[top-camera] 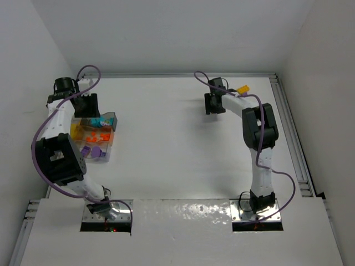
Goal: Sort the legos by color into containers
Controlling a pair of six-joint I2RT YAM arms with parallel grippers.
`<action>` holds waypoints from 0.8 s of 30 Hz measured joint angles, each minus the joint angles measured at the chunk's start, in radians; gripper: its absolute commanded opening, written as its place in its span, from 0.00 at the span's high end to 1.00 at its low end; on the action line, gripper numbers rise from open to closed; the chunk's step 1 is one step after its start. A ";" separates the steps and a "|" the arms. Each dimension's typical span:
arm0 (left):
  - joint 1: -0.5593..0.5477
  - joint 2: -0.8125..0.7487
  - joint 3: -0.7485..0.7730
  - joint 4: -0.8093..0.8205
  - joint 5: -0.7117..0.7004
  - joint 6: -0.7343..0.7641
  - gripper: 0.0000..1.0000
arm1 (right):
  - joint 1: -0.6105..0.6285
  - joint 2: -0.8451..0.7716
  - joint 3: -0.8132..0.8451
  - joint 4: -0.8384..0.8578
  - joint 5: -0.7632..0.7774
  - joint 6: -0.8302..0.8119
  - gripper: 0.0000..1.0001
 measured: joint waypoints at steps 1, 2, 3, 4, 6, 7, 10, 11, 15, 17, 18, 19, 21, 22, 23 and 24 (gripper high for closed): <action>0.000 0.000 0.000 0.000 0.003 -0.002 0.51 | 0.000 0.007 0.007 0.002 -0.001 0.002 0.53; 0.000 0.000 0.000 -0.001 0.005 -0.003 0.51 | 0.000 0.012 0.011 0.005 -0.001 0.002 0.55; 0.000 0.000 0.000 -0.001 0.006 -0.005 0.51 | 0.000 0.019 0.014 0.008 -0.002 0.003 0.55; 0.000 0.000 0.000 -0.002 0.008 -0.006 0.51 | 0.000 0.027 0.018 0.009 -0.002 0.005 0.55; 0.000 0.000 0.000 -0.002 0.013 -0.012 0.51 | 0.000 0.038 0.032 0.013 -0.003 0.010 0.56; 0.000 0.000 0.000 -0.002 0.015 -0.014 0.51 | 0.000 0.044 0.039 0.014 -0.004 0.010 0.57; 0.000 0.000 0.000 -0.002 0.023 -0.020 0.51 | 0.000 0.062 0.064 0.017 -0.003 0.013 0.62; 0.000 0.000 0.000 -0.002 0.024 -0.021 0.51 | 0.000 0.067 0.071 0.017 -0.003 0.013 0.63; 0.000 0.000 0.000 -0.003 0.028 -0.024 0.51 | 0.000 0.088 0.102 0.021 0.000 0.014 0.74; 0.000 0.000 0.000 -0.003 0.029 -0.024 0.51 | 0.000 0.092 0.108 0.023 0.002 0.016 0.77; 0.000 0.000 0.000 -0.003 0.031 -0.024 0.51 | 0.000 0.092 0.108 0.023 0.003 0.016 0.81; 0.000 0.000 0.000 -0.003 0.032 -0.024 0.51 | 0.000 0.092 0.108 0.024 0.004 0.016 0.82; 0.000 0.000 0.000 -0.003 0.035 -0.024 0.51 | 0.000 0.092 0.106 0.026 0.005 0.016 0.82; 0.000 0.000 0.002 -0.004 0.036 -0.024 0.51 | 0.000 0.092 0.106 0.027 0.005 0.016 0.84; 0.000 0.000 0.004 -0.005 0.038 -0.026 0.51 | 0.000 0.092 0.104 0.030 0.006 0.014 0.86; 0.000 0.000 0.005 -0.005 0.040 -0.027 0.51 | 0.000 0.091 0.101 0.035 0.006 0.013 0.90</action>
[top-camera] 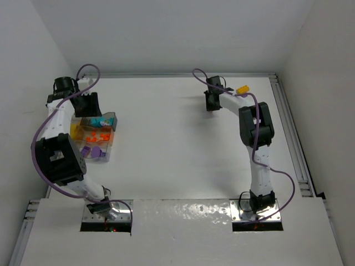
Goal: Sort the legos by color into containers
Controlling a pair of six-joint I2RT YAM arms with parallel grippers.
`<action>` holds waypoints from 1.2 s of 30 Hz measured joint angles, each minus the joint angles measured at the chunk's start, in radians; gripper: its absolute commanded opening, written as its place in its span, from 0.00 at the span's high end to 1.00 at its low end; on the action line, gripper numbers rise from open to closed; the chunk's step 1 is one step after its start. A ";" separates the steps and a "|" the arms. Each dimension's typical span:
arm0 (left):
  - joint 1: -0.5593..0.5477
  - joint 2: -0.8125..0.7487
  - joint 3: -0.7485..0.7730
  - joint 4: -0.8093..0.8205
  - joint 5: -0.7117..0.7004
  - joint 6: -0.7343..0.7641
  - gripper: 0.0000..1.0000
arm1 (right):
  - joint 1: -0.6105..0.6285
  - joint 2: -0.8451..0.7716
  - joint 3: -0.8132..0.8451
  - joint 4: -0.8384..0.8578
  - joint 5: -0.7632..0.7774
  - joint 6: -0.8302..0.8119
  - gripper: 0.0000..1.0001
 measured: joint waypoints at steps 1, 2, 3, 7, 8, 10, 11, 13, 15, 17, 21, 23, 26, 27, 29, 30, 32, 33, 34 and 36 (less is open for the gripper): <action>0.000 0.000 0.002 0.000 0.003 -0.002 0.51 | 0.000 -0.002 -0.005 0.006 0.001 -0.003 0.95; 0.000 0.000 0.005 -0.001 0.006 -0.004 0.51 | 0.000 -0.005 -0.010 0.012 0.001 -0.005 1.00; 0.000 0.000 0.008 -0.002 0.011 -0.005 0.52 | 0.000 -0.007 -0.016 0.020 0.000 -0.010 1.00; -0.004 0.000 0.024 -0.009 0.058 -0.011 0.54 | 0.000 -0.043 -0.085 0.082 -0.010 -0.056 1.00; -0.006 -0.002 0.029 -0.012 0.075 -0.011 0.54 | 0.000 -0.062 -0.117 0.094 -0.013 -0.075 1.00; -0.019 -0.007 0.037 -0.019 0.101 -0.010 0.54 | 0.000 -0.103 -0.182 0.127 -0.023 -0.111 1.00; -0.038 -0.012 0.045 -0.027 0.121 -0.009 0.53 | 0.001 -0.138 -0.235 0.149 -0.035 -0.137 1.00; -0.089 -0.019 0.066 -0.044 0.154 -0.003 0.53 | 0.005 -0.219 -0.338 0.203 -0.064 -0.188 1.00; -0.163 -0.024 0.089 -0.051 0.206 0.004 0.52 | 0.018 -0.337 -0.467 0.276 -0.110 -0.252 1.00; -0.241 -0.030 0.108 -0.051 0.275 0.006 0.49 | 0.056 -0.485 -0.610 0.378 -0.184 -0.335 1.00; -0.392 -0.040 0.113 -0.056 0.401 0.008 0.44 | 0.205 -0.692 -0.793 0.626 -0.339 -0.447 1.00; -0.461 -0.042 0.113 -0.059 0.422 0.006 0.43 | 0.288 -0.718 -0.817 0.722 -0.400 -0.469 1.00; -0.538 -0.046 0.093 -0.050 0.445 -0.014 0.42 | 0.372 -0.710 -0.820 0.837 -0.450 -0.479 1.00; -0.550 -0.048 0.082 -0.049 0.452 -0.024 0.42 | 0.388 -0.706 -0.821 0.870 -0.458 -0.481 1.00; -0.554 -0.050 0.062 -0.047 0.461 -0.046 0.42 | 0.409 -0.697 -0.819 0.922 -0.474 -0.486 1.00; -0.554 -0.050 0.055 -0.045 0.463 -0.056 0.42 | 0.415 -0.690 -0.815 0.937 -0.478 -0.489 1.00; -0.551 -0.050 0.043 -0.037 0.462 -0.077 0.43 | 0.428 -0.674 -0.803 0.958 -0.484 -0.494 1.00; -0.551 -0.050 0.039 -0.031 0.461 -0.085 0.44 | 0.433 -0.667 -0.796 0.967 -0.486 -0.497 1.00; -0.551 -0.050 0.034 -0.024 0.458 -0.092 0.45 | 0.436 -0.661 -0.790 0.971 -0.487 -0.499 1.00; -0.551 -0.050 0.026 -0.013 0.450 -0.103 0.47 | 0.441 -0.654 -0.779 0.976 -0.490 -0.505 1.00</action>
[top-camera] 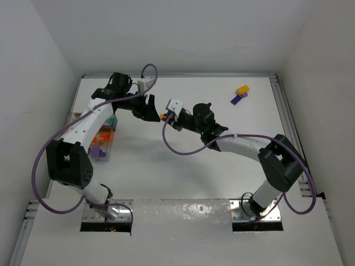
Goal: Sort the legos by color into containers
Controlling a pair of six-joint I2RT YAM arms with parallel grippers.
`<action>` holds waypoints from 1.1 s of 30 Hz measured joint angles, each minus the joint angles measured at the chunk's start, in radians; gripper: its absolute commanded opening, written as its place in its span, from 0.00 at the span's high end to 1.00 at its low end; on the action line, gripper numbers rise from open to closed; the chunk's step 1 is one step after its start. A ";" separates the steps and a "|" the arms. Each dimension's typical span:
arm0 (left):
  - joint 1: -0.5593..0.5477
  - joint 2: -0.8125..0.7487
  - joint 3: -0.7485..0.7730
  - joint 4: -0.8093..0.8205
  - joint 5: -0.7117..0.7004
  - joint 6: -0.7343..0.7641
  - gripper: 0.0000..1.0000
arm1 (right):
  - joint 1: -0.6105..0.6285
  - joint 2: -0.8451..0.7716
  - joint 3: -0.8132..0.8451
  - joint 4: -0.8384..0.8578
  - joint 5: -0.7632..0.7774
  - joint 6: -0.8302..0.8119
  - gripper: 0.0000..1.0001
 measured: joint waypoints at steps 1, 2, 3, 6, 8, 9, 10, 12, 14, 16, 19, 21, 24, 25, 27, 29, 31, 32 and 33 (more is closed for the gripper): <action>0.000 0.000 -0.002 0.002 -0.005 -0.004 0.47 | 0.002 0.001 0.004 0.000 -0.003 -0.002 1.00; 0.000 0.000 -0.002 0.005 -0.007 -0.008 0.48 | 0.005 0.001 0.006 0.000 -0.004 -0.004 1.00; 0.000 0.000 -0.002 0.011 -0.007 -0.013 0.48 | 0.005 0.001 0.008 0.001 -0.005 -0.005 1.00; 0.000 0.000 -0.002 0.029 -0.008 -0.027 0.48 | 0.005 0.001 0.011 0.000 -0.011 -0.011 1.00; 0.000 0.000 -0.001 0.039 -0.012 -0.037 0.49 | 0.007 0.001 0.011 0.000 -0.011 -0.014 1.00; 0.000 0.002 0.000 0.042 -0.013 -0.042 0.49 | 0.008 0.001 0.011 0.000 -0.010 -0.017 1.00; 0.000 0.004 0.001 0.043 -0.014 -0.044 0.50 | 0.011 0.001 0.011 -0.001 -0.010 -0.021 1.00; 0.000 0.011 0.005 0.048 -0.013 -0.050 0.53 | 0.019 0.001 0.011 -0.003 -0.010 -0.028 1.00; -0.001 0.017 0.008 0.053 -0.011 -0.054 0.56 | 0.025 0.001 0.011 -0.004 -0.008 -0.031 1.00; -0.004 0.018 0.010 0.053 -0.009 -0.058 0.60 | 0.026 0.002 0.011 -0.004 -0.005 -0.034 1.00; -0.013 0.019 0.012 0.056 -0.011 -0.066 0.70 | 0.026 0.002 0.011 -0.004 0.001 -0.034 1.00; -0.019 0.019 0.012 0.058 -0.011 -0.071 0.75 | 0.026 0.003 0.011 -0.006 0.006 -0.034 1.00; -0.024 0.019 0.012 0.060 -0.010 -0.072 0.76 | 0.026 0.008 0.011 -0.006 0.010 -0.034 1.00; -0.026 0.019 0.012 0.061 -0.010 -0.072 0.76 | 0.026 0.010 0.011 -0.006 0.010 -0.034 1.00; -0.028 0.020 0.012 0.068 -0.011 -0.076 0.76 | 0.026 0.011 0.011 -0.005 0.010 -0.034 1.00; -0.032 0.025 0.012 0.077 -0.013 -0.079 0.78 | 0.026 0.013 0.014 -0.004 0.009 -0.034 1.00; -0.038 0.033 0.012 0.080 -0.013 -0.084 0.84 | 0.026 0.013 0.016 -0.010 0.012 -0.034 1.00; -0.040 0.036 0.012 0.080 -0.013 -0.084 0.84 | 0.026 0.014 0.016 -0.014 0.014 -0.034 1.00; -0.041 0.039 0.012 0.081 -0.014 -0.086 0.82 | 0.026 0.015 0.016 -0.016 0.016 -0.034 1.00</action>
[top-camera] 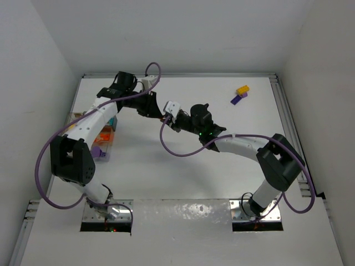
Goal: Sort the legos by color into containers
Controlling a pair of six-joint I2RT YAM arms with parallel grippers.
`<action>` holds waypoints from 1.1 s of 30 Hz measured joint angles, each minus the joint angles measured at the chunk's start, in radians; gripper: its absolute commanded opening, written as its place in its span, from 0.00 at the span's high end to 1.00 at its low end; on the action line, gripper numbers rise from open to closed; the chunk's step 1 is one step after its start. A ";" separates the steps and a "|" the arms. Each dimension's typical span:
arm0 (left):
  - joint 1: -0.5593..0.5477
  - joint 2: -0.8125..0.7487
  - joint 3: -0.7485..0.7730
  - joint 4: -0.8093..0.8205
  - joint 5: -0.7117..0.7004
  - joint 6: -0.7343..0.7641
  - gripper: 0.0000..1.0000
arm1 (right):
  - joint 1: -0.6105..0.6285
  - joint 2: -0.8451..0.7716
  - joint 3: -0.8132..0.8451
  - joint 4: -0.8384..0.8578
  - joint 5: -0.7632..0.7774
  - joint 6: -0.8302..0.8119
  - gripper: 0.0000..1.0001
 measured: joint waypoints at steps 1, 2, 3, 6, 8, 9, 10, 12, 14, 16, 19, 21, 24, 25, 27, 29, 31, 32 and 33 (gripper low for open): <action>0.000 0.003 0.000 0.001 0.002 -0.002 0.79 | 0.000 0.000 0.000 -0.003 0.002 0.000 1.00; 0.000 0.005 0.000 0.001 0.005 -0.003 0.78 | 0.000 0.000 0.000 -0.005 0.004 0.000 1.00; 0.000 0.006 0.000 0.001 0.004 -0.004 0.78 | 0.000 0.000 0.000 -0.006 0.008 0.000 1.00; 0.000 0.008 -0.001 0.002 0.005 -0.004 0.89 | 0.000 0.000 0.000 -0.006 0.014 0.000 1.00; 0.000 0.008 -0.002 0.005 0.007 -0.010 1.00 | 0.001 0.000 0.000 -0.007 0.019 0.000 1.00; 0.000 0.008 -0.002 0.008 0.009 -0.012 1.00 | 0.002 0.000 0.000 -0.006 0.020 0.000 1.00; 0.000 0.008 -0.002 0.010 0.011 -0.014 1.00 | 0.002 0.000 0.000 -0.006 0.023 0.001 1.00; 0.000 0.008 -0.003 0.013 0.012 -0.015 1.00 | 0.002 0.000 0.000 -0.005 0.026 0.003 0.92; 0.000 0.008 -0.002 0.014 0.014 -0.014 1.00 | 0.002 0.000 0.000 -0.004 0.031 0.011 0.67; 0.001 0.008 -0.002 0.008 0.016 -0.006 1.00 | 0.005 0.000 0.000 0.002 0.055 0.025 0.48; 0.010 0.013 0.002 -0.020 0.008 0.016 1.00 | 0.005 0.000 -0.002 0.010 0.097 0.026 0.27; 0.025 0.023 0.013 -0.042 -0.007 0.032 1.00 | 0.005 -0.004 -0.014 0.008 0.137 0.022 0.12; 0.089 0.033 0.034 -0.067 -0.056 0.052 1.00 | 0.005 -0.018 -0.045 -0.016 0.196 0.015 0.07; 0.124 0.035 0.043 -0.075 -0.085 0.060 1.00 | 0.004 -0.024 -0.055 -0.025 0.213 0.014 0.06; 0.214 0.037 0.063 -0.085 -0.166 0.071 1.00 | 0.003 -0.041 -0.080 -0.039 0.253 0.017 0.06; 0.308 0.036 0.084 -0.091 -0.275 0.084 1.00 | 0.001 -0.061 -0.106 -0.049 0.283 0.019 0.06; 0.433 0.031 0.088 -0.075 -0.407 0.104 1.00 | -0.002 -0.077 -0.123 -0.058 0.304 0.020 0.05; 0.485 0.027 0.085 -0.070 -0.455 0.113 1.00 | -0.002 -0.084 -0.129 -0.064 0.312 0.022 0.05; 0.546 0.021 0.078 -0.057 -0.495 0.122 1.00 | -0.003 -0.088 -0.133 -0.069 0.320 0.023 0.05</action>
